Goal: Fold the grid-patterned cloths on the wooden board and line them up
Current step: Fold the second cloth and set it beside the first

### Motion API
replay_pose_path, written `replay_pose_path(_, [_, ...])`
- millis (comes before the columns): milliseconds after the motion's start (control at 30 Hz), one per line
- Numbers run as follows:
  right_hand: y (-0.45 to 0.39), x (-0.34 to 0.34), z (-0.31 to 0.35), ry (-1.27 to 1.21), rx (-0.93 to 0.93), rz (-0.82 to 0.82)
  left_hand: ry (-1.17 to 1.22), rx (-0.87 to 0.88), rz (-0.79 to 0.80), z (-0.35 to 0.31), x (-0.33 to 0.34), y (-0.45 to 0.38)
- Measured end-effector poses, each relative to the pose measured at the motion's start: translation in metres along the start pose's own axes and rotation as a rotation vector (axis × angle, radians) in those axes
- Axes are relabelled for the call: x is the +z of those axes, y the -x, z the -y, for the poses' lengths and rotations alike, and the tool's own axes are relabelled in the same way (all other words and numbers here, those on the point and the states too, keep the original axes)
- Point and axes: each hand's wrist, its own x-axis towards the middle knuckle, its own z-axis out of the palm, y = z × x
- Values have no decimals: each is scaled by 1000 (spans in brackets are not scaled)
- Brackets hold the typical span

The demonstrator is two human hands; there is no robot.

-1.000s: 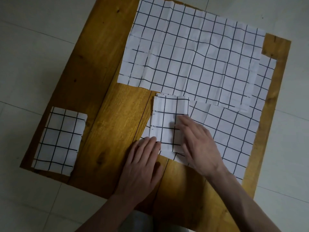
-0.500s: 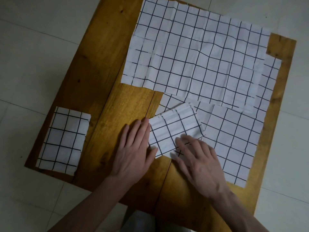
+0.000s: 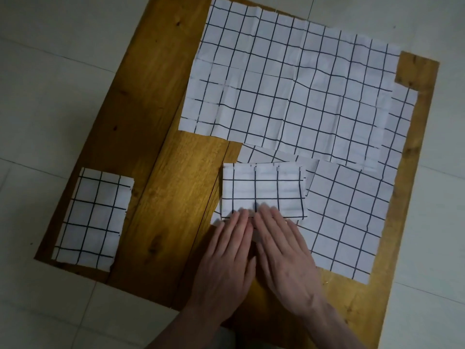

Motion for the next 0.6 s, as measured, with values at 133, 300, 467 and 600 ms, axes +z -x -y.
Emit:
replay_pose_path(133, [4, 5, 1, 47, -72, 78, -1, -40, 10, 1, 7, 1])
replay_pose_path(300, [4, 9, -1, 2, -27, 139, -32, -52, 32, 6, 8, -4])
replay_pose_path(467, [4, 8, -1, -17, 4, 156, -25, -60, 27, 14, 10, -3])
replay_pose_path(600, [4, 7, -8, -5, -1, 157, -67, -34, 30, 19, 9, -2])
